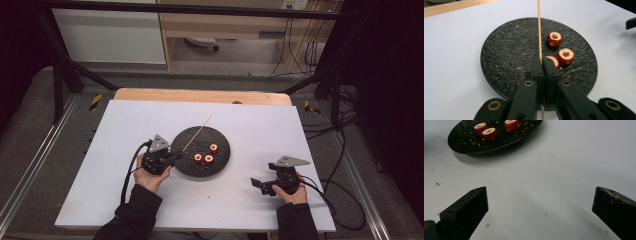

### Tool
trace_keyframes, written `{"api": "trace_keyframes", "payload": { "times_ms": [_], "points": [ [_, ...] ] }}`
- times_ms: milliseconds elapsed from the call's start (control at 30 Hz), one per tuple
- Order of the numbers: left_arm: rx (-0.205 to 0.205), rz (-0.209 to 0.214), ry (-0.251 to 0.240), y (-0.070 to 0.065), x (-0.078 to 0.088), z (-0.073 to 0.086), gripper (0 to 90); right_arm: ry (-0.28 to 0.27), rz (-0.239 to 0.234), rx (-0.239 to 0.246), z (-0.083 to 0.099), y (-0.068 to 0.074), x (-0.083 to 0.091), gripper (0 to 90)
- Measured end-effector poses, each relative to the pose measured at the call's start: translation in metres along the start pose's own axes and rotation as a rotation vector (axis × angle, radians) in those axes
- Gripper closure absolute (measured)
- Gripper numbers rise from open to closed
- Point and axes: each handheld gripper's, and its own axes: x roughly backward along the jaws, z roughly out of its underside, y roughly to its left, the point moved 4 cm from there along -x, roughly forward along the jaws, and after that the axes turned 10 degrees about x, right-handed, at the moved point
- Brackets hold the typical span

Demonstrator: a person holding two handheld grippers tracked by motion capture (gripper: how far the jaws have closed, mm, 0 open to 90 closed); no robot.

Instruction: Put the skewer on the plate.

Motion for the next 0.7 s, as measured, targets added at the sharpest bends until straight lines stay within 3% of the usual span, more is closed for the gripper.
{"api": "trace_keyframes", "payload": {
  "times_ms": [367, 700],
  "points": [
    [-0.012, -0.062, 0.073, 0.002, -0.031, 0.003, 88.3, 0.006, -0.003, 0.009, 0.001, 0.0, -0.001, 1.4],
    [-0.019, -0.094, 0.126, 0.001, -0.047, 0.012, 88.3, 0.01, -0.004, 0.004, 0.001, 0.0, -0.001, 1.4]
  ]
}}
